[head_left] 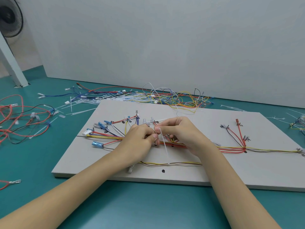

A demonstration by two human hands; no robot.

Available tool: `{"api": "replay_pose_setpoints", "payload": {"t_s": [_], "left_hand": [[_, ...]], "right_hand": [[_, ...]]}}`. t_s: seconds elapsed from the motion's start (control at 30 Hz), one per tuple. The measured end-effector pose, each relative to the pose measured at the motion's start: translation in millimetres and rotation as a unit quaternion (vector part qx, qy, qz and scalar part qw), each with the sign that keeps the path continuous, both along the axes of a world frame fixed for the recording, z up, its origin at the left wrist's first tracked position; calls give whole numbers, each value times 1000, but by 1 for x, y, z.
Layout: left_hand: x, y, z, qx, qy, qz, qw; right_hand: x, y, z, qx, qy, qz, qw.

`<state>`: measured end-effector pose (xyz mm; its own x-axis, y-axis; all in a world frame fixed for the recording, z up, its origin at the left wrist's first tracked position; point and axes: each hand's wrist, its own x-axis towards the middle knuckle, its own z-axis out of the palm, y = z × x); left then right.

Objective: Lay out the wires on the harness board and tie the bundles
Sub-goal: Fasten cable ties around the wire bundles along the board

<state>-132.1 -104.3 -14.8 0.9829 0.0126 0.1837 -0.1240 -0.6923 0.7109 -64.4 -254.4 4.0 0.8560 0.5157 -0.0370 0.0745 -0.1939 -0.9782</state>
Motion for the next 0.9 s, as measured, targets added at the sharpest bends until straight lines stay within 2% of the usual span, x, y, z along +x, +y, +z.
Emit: {"api": "replay_pose_setpoints", "payload": {"t_s": [0.9], "left_hand": [[-2,0,-2,-37,-19,3,999]], "right_hand": [[-1,1,0,-5,-4,14,1000]]}}
